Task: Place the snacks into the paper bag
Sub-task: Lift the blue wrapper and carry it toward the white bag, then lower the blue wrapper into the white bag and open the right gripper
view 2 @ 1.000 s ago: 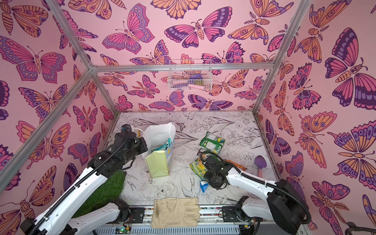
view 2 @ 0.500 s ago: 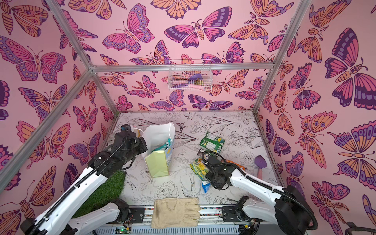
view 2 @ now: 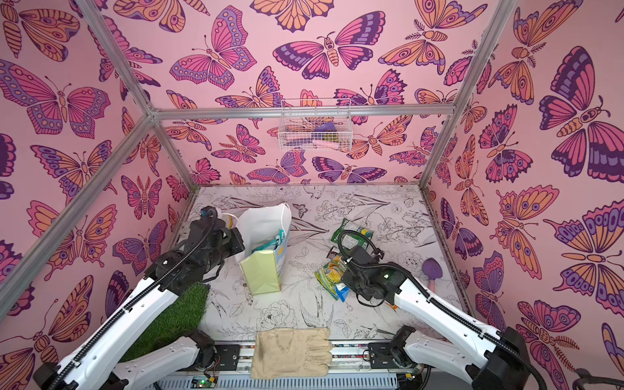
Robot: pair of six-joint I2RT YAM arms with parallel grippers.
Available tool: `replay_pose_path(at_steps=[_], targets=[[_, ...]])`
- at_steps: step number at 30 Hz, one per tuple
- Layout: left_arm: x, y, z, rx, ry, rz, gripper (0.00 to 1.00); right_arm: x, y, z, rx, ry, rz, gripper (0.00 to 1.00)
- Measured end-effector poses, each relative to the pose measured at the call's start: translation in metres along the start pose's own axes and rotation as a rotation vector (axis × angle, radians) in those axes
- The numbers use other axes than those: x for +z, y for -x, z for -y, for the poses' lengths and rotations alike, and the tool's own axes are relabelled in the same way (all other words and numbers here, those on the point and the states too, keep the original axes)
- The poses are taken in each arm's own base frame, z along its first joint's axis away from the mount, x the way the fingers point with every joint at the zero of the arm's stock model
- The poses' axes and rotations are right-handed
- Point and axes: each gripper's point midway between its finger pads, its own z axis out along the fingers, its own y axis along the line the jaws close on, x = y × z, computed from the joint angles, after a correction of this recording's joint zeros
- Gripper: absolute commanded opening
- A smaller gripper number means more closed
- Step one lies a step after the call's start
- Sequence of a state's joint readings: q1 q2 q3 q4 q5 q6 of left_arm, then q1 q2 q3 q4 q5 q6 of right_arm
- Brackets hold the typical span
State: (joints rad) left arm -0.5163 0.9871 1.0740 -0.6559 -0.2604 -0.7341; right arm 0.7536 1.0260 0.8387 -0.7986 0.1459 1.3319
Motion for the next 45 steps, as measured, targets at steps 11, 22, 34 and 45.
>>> replay_pose_path(at_steps=[11, 22, 34, 45], targets=[[0.0, -0.001, 0.0, 0.0, -0.001, -0.003, 0.0, -0.064, 0.025, -0.065, -0.267, 0.288, 0.12, 0.0], [0.0, -0.001, 0.0, 0.001, -0.001, -0.003, 0.0, -0.144, 0.037, -0.151, -0.51, 0.574, 0.21, 0.0], [0.0, -0.001, 0.0, 0.001, -0.001, -0.003, 0.0, -0.184, 0.019, -0.211, -0.738, 0.701, 0.241, 0.0], [-0.004, 0.0, -0.001, -0.001, -0.004, 0.001, 0.0, -0.22, 0.008, -0.254, -0.86, 0.809, 0.301, 0.0]])
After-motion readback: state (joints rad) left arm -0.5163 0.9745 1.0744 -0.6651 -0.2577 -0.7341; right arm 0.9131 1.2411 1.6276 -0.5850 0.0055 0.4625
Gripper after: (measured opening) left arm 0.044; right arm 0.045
